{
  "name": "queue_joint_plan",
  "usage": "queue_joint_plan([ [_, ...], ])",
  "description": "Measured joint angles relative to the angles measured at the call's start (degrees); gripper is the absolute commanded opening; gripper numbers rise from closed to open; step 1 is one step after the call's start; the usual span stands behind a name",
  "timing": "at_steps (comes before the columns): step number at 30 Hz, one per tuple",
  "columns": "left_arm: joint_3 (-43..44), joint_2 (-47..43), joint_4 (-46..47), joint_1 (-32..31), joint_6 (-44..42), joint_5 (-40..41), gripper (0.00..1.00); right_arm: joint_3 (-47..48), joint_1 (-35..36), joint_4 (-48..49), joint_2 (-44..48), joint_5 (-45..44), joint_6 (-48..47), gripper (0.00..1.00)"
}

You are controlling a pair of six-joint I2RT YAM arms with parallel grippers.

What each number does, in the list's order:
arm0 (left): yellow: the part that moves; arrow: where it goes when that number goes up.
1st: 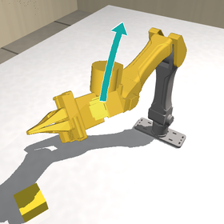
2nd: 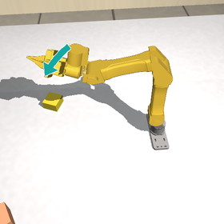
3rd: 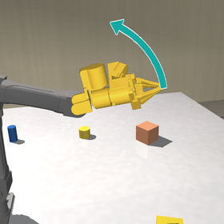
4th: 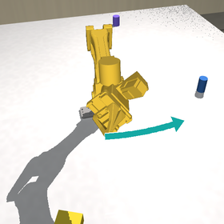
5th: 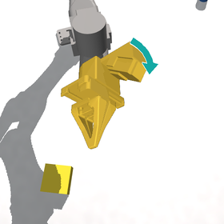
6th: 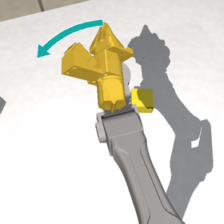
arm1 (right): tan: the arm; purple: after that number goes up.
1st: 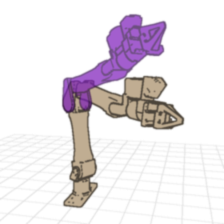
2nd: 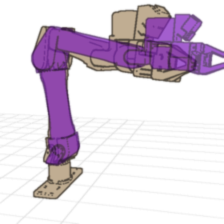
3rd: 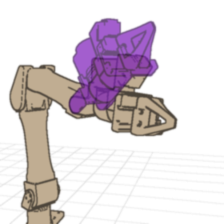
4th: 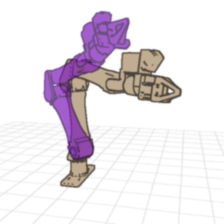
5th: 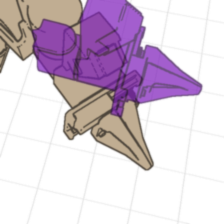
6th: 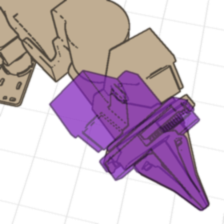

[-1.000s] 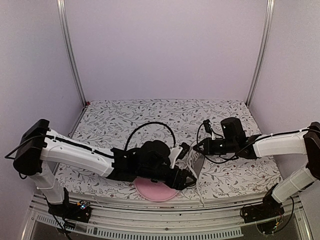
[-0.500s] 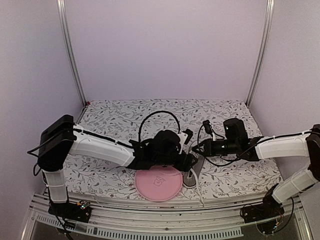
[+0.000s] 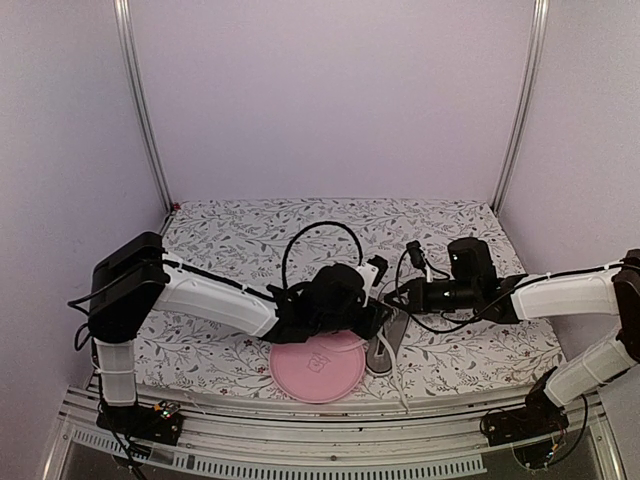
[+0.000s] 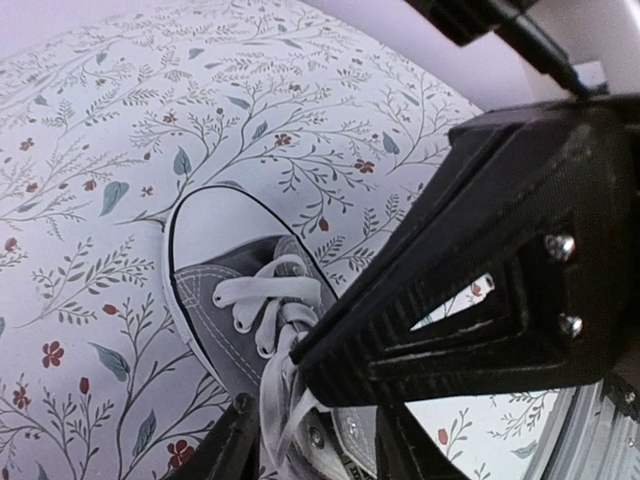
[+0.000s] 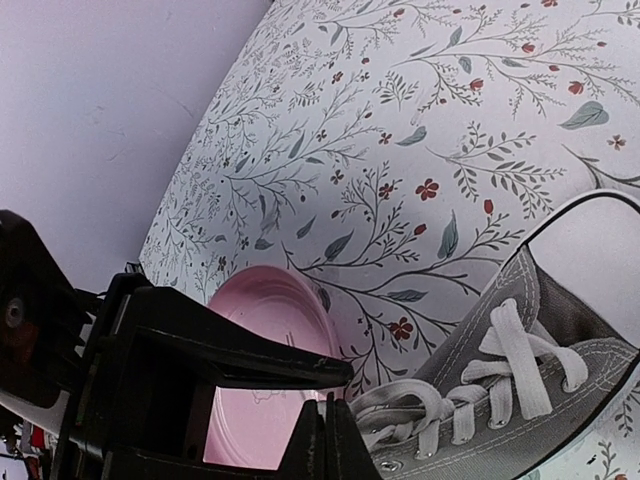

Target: Tie the shoes

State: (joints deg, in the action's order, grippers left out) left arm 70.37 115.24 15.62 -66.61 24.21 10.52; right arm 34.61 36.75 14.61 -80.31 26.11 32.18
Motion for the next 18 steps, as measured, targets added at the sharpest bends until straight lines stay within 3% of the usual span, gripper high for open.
queue_joint_plan([
  [5, 0.42, 0.42, 1.62, -0.11, -0.74, 0.83, 0.31, -0.13, 0.0, 0.07, 0.02, -0.04, 0.22, 0.02],
  [9, 1.05, 1.57, 2.32, -0.26, -1.6, 0.68, 0.12, -0.17, 0.0, 0.07, 0.13, -0.26, 0.37, 0.02],
  [11, 1.09, 2.08, 2.97, -0.33, -2.08, 0.72, 0.0, -0.22, 0.0, 0.02, 0.44, -0.22, 0.39, 0.15],
  [13, 1.09, 2.23, 3.28, -0.35, -2.08, 0.76, 0.0, -0.28, 0.0, -0.07, 0.76, -0.24, 0.72, 0.43],
  [14, 1.07, 2.23, 3.52, -0.37, -2.27, 0.87, 0.0, -0.48, 0.0, -0.2, 1.14, -0.35, 0.81, 0.53],
  [16, 1.07, 2.23, 3.8, -0.42, -2.32, 0.83, 0.0, -1.07, -0.04, -1.03, 2.75, -1.14, 0.39, 0.63],
  [18, 1.03, 2.23, 3.96, -0.42, -2.32, 0.87, 0.0, -2.08, 0.0, -2.05, 5.07, -2.01, 0.22, 0.66],
])
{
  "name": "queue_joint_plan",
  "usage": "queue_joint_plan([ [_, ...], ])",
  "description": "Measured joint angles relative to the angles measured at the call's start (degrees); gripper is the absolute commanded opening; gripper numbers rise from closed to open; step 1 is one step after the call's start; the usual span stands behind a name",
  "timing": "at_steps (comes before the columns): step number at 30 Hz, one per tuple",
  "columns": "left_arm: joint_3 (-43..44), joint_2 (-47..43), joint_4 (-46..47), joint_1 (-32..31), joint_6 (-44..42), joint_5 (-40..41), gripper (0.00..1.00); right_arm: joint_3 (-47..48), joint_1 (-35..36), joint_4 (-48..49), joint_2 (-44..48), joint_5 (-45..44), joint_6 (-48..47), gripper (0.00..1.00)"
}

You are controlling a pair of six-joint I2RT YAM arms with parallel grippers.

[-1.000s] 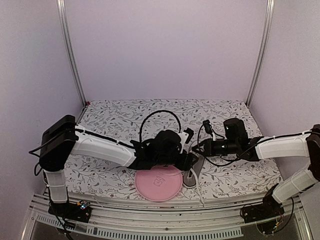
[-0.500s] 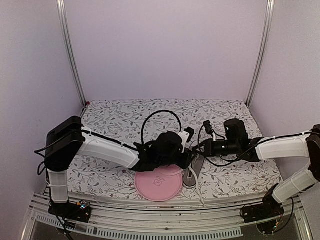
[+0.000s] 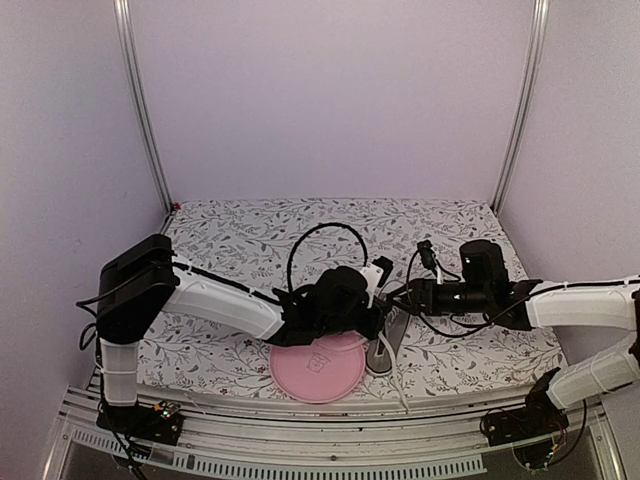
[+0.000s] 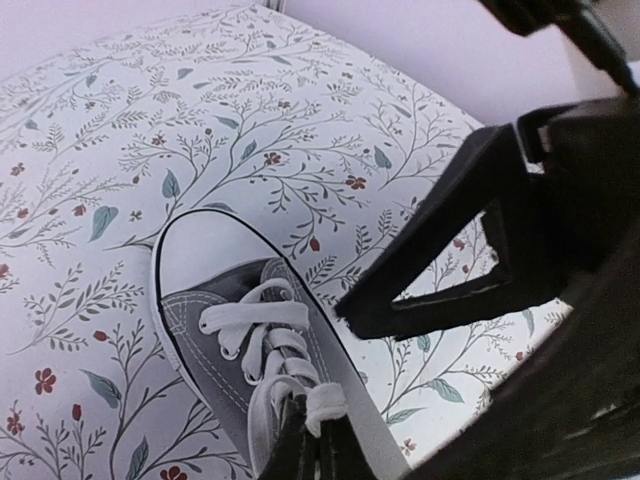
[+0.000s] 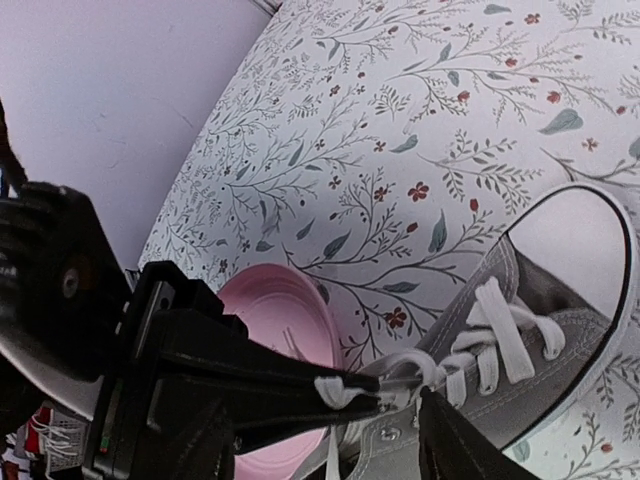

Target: Tie the shoes

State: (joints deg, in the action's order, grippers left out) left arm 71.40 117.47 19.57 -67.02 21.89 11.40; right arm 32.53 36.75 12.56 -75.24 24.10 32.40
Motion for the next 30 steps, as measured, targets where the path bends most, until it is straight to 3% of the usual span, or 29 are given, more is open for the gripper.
queue_joint_plan([
  [5, -0.24, 0.0, 0.9, 0.0, 0.22, 0.02, 0.0, -7.54, 0.59, -2.58, 11.19, -1.92, -0.31, 0.56],
  [10, -0.33, 0.0, 1.2, 0.0, 0.59, -0.02, 0.0, -14.58, 4.63, -3.28, 15.8, -2.84, 2.45, 0.5],
  [17, -0.33, 0.0, 1.2, 0.0, 0.85, -0.07, 0.0, -16.79, 10.64, -1.79, 12.79, -6.14, 7.26, 0.43],
  [27, -0.33, 0.0, 1.22, 0.0, 0.87, -0.22, 0.0, -14.4, 14.14, 1.44, 5.14, -7.89, 8.9, 0.37],
  [30, -0.33, 0.0, 1.22, 0.0, 0.87, -0.22, 0.0, -13.84, 14.4, 3.04, 4.17, -7.91, 8.96, 0.32],
])
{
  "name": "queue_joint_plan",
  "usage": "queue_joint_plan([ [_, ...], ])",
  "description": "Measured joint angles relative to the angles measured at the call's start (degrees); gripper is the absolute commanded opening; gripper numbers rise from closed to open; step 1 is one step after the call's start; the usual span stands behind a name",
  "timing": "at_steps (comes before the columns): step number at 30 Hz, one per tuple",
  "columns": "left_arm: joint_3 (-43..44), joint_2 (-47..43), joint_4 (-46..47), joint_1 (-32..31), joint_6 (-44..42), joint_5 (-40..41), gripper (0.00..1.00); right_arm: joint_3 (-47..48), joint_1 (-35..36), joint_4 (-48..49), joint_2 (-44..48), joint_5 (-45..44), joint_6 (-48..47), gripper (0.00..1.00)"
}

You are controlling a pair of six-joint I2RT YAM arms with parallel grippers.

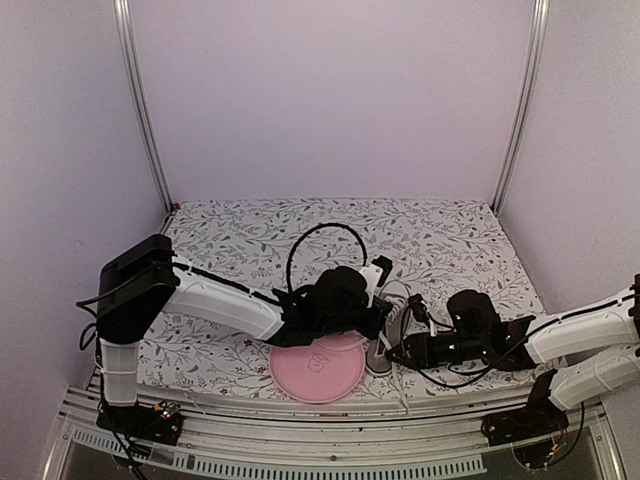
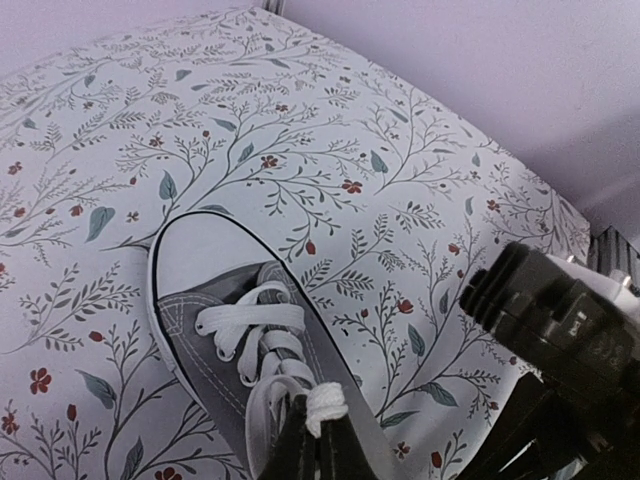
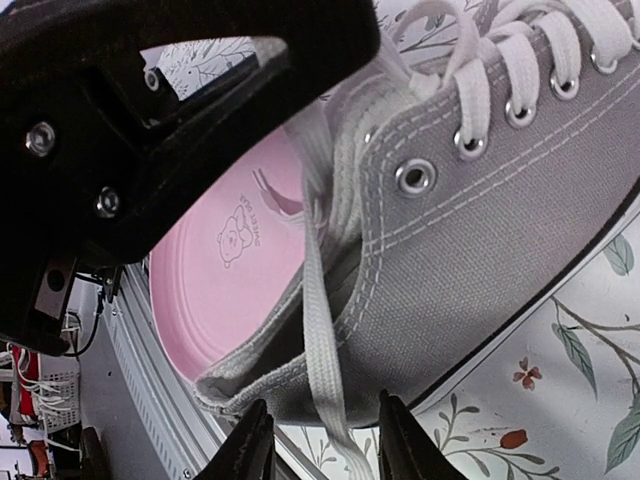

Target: Tie the shoes

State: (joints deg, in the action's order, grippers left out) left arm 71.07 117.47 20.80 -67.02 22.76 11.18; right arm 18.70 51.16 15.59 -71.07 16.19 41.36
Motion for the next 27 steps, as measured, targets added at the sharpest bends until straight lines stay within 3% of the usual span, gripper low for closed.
queue_joint_plan([
  [8, 0.0, 0.0, 0.0, 0.0, 0.0, 0.02, 0.0, 0.55, 0.63, 1.27, -2.05, -0.44, 0.13, 0.03],
  [18, -1.09, -0.02, 1.29, 0.0, 0.24, -0.28, 0.0, 1.9, 0.81, -3.85, 2.38, -6.47, 1.7, 0.02],
  [27, -1.7, -0.24, 2.38, 0.0, 1.11, -1.07, 0.0, 8.83, -6.47, -10.34, 0.9, -9.84, 0.76, 0.02],
])
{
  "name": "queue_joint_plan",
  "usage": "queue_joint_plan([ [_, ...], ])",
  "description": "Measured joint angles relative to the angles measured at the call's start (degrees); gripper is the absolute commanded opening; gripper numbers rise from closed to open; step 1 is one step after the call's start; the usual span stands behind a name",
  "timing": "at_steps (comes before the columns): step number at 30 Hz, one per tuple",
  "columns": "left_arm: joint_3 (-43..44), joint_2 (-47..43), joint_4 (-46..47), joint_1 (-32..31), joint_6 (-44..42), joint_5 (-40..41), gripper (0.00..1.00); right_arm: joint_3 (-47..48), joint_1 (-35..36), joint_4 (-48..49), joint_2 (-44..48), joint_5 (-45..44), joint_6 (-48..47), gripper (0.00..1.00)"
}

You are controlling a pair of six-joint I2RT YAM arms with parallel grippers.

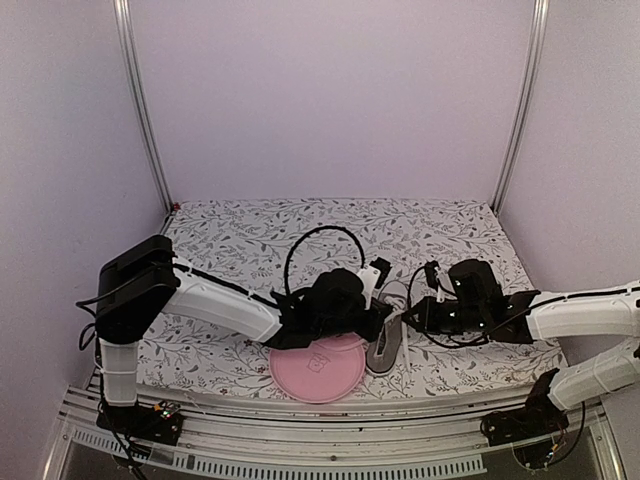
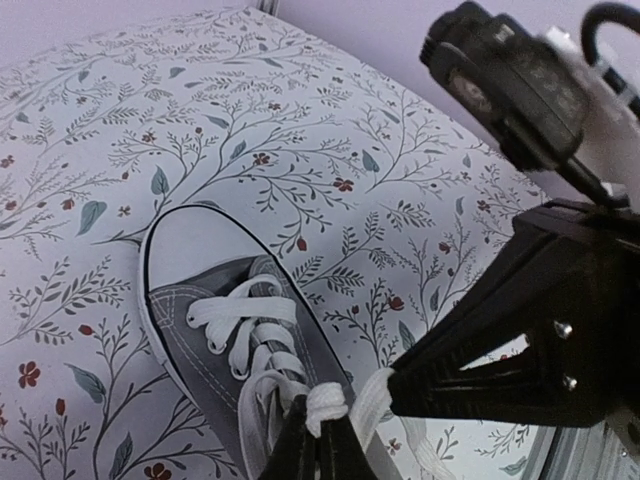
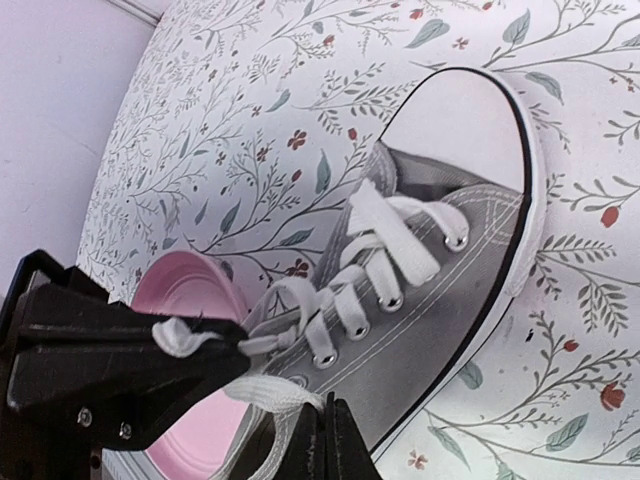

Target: Tie the shoes

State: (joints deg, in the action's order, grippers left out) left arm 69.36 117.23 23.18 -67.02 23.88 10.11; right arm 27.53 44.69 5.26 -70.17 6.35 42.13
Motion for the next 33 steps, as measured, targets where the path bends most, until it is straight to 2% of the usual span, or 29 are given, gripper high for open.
queue_joint_plan([
  [11, -3.32, -0.55, 3.87, 0.02, 0.07, -3.15, 0.0, 4.04, -2.1, -2.12, -4.31, 0.52, -3.08, 0.02],
  [14, -5.66, -1.46, 5.51, 0.15, 0.17, -4.79, 0.05, 4.02, -2.12, -2.12, -4.57, 0.94, -3.19, 0.02],
  [17, -8.07, -3.15, 6.58, 0.42, 0.42, -6.14, 0.17, 4.0, -2.12, -2.14, -4.61, 1.05, -3.17, 0.02],
  [23, -9.77, -7.78, 7.69, 0.9, 1.27, -7.82, 0.52, 3.13, -2.12, -2.27, -4.61, 1.03, -3.13, 0.02],
  [24, -9.94, -8.39, 7.76, 1.05, 1.22, -7.93, 0.55, 2.93, -2.12, -2.34, -4.61, 1.03, -3.13, 0.02],
  [26, -10.64, -10.08, 7.78, 1.57, 1.9, -8.0, 0.56, 2.69, -2.12, -2.54, -4.61, 1.01, -3.13, 0.02],
  [29, -11.1, -11.65, 7.23, 2.89, 4.15, -7.96, 0.53, 2.64, -2.12, -2.67, -4.61, 0.98, -3.13, 0.02],
  [33, -11.15, -11.78, 5.42, 5.97, 9.55, -9.68, 0.41, 2.58, -2.12, -2.67, -4.61, 0.98, -3.13, 0.02],
])
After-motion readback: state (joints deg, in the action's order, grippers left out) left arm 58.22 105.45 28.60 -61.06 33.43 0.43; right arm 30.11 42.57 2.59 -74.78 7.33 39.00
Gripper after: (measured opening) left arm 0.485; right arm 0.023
